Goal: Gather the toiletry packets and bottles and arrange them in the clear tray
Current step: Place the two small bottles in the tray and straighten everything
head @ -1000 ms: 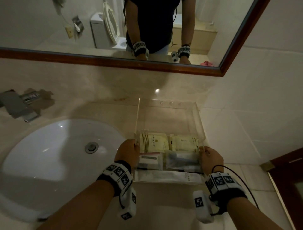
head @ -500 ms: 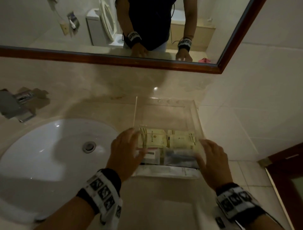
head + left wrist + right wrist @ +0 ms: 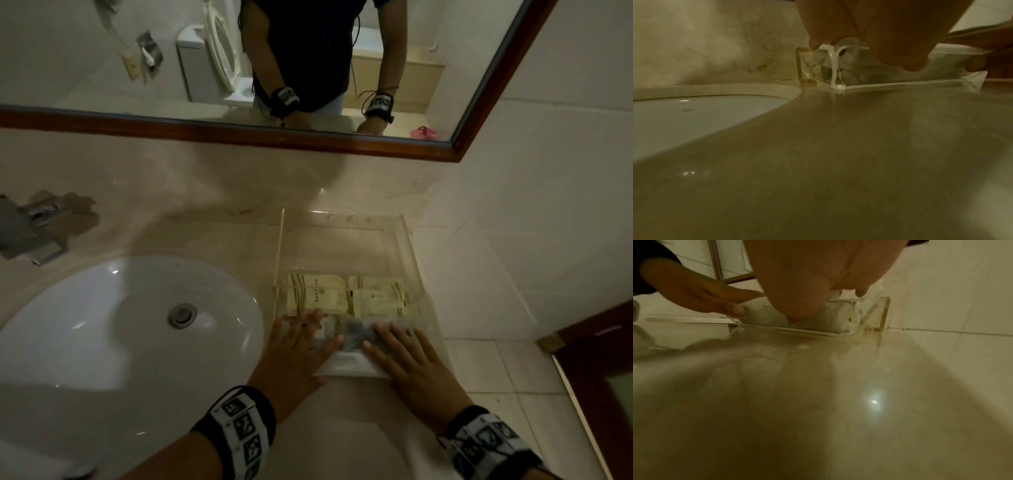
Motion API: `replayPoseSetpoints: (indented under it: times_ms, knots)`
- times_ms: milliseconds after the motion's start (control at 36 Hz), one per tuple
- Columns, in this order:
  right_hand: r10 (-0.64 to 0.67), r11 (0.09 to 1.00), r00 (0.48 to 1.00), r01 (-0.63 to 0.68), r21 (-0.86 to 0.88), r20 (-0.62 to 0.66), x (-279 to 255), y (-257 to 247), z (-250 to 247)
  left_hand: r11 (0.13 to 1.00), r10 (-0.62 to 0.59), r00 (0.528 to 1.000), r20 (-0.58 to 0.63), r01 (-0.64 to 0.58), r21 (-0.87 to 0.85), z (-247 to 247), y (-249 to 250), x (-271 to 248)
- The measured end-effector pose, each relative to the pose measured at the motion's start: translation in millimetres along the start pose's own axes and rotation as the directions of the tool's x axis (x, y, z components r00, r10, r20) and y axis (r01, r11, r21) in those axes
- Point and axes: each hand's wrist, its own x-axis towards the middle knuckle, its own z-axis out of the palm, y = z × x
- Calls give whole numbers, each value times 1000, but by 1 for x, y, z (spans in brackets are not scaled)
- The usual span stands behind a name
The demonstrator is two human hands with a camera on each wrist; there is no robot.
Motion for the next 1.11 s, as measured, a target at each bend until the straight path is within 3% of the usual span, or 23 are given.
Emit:
replayPoseSetpoints:
  times_ms: [167,306,528,639,917,1056,1111]
  knots:
    - [43,999,998,-44,11,54,10,5,-5,999,-38,997,72,38,1,-2,-5,15]
    - [51,998,996,-54,37,75,22,7,-12,1000,-1,996,88,-1,24,-3,-11,20]
    - [102,988,969,-125,86,225,47,2,-31,999,-43,990,134,45,-13,-7,-14,22]
    - [81,986,983,-104,133,166,57,-9,-29,999,-46,993,104,48,-17,-4,-14,23]
    - [246,931,939,-298,211,240,74,-26,-32,999,-46,990,136,44,21,-1,-16,22]
    - [209,928,952,-265,262,223,64,-20,-40,997,13,1000,17,-15,80,-15,-17,16]
    - [161,952,976,-192,237,143,51,-13,-38,992,67,997,-30,-64,105,-20,-17,9]
